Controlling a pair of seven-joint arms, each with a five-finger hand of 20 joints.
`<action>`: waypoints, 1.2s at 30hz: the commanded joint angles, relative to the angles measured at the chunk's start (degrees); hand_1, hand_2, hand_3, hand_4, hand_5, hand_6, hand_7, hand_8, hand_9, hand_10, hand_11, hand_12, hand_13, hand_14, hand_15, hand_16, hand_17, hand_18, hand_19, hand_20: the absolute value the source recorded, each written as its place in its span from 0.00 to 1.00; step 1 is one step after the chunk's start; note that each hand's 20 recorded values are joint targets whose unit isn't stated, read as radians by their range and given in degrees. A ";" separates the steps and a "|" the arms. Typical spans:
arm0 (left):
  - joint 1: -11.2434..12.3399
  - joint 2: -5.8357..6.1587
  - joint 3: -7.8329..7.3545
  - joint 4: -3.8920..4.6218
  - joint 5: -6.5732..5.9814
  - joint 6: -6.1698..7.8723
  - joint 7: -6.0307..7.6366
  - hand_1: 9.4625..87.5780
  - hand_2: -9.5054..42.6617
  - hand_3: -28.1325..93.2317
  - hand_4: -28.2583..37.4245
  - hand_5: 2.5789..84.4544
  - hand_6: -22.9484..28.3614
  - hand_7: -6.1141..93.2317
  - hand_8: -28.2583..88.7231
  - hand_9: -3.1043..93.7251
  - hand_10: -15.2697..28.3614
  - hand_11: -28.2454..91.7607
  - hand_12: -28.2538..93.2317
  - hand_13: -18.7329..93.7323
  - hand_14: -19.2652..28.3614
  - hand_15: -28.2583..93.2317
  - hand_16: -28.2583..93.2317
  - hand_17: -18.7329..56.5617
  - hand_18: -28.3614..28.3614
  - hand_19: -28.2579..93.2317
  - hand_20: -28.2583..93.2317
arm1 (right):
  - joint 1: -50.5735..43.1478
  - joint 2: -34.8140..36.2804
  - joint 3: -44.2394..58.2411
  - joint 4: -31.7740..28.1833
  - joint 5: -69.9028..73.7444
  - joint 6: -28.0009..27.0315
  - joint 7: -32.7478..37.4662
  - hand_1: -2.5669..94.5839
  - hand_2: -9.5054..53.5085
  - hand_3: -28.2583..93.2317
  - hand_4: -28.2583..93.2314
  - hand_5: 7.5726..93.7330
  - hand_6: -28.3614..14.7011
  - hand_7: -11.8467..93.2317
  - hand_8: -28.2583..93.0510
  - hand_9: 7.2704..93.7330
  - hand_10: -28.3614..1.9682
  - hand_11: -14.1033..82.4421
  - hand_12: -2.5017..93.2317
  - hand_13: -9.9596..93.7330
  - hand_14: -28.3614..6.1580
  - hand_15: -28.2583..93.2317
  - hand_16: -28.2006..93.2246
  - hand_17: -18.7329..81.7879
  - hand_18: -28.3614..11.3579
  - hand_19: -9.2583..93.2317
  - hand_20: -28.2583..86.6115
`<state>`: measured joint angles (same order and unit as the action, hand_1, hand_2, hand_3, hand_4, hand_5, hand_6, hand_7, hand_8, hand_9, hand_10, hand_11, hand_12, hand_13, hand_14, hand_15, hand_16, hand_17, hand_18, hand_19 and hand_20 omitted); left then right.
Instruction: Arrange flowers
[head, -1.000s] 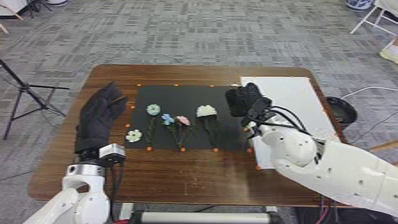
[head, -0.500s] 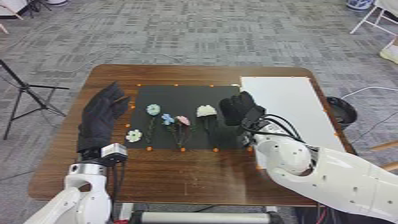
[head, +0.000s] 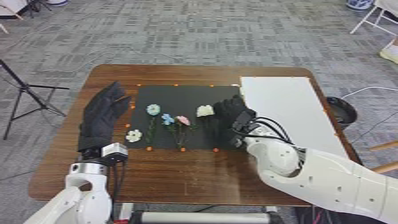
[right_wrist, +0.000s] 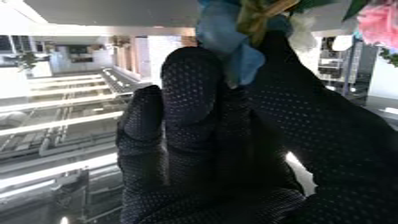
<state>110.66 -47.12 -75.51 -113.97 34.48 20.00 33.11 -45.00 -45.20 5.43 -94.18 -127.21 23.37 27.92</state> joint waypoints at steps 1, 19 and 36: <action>0.09 -0.37 -0.37 -0.19 0.24 -0.25 -0.24 0.24 0.14 0.81 0.06 0.37 0.49 0.31 0.15 0.32 0.64 0.48 0.40 0.39 0.72 0.55 0.27 0.15 0.86 0.57 0.39 | -0.98 0.48 0.71 0.10 -1.06 -1.61 0.89 0.52 0.00 0.90 0.00 0.59 0.73 0.64 0.29 0.82 0.81 0.32 0.55 0.75 0.84 0.64 0.64 0.46 0.28 0.83 0.70; 1.20 -0.59 -0.91 -0.78 0.31 -0.47 -0.17 0.24 0.14 0.81 0.06 0.36 0.48 0.31 0.15 0.32 0.63 0.48 0.40 0.39 0.71 0.55 0.27 0.15 0.85 0.57 0.39 | -10.56 5.46 15.99 -10.06 6.84 -4.05 -0.20 0.33 0.00 0.92 0.00 0.49 0.60 0.55 0.10 0.58 0.54 0.55 0.33 0.65 0.65 0.74 0.48 0.41 0.25 0.83 0.69; 0.10 -3.24 -0.40 0.37 6.66 -7.02 -8.32 0.24 0.13 0.81 0.07 0.34 0.48 0.29 0.15 0.29 0.62 0.46 0.40 0.36 0.71 0.52 0.27 0.14 0.87 0.55 0.37 | -61.79 15.65 82.10 -20.68 83.99 -20.06 -43.31 0.21 0.12 0.93 0.05 0.28 0.57 0.26 0.16 0.26 0.47 0.24 0.29 0.29 0.46 0.38 0.48 0.19 0.19 0.51 0.47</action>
<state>109.51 -48.11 -74.46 -113.50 35.87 17.28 29.87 -79.58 -30.69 52.68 -115.43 -88.63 14.94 0.65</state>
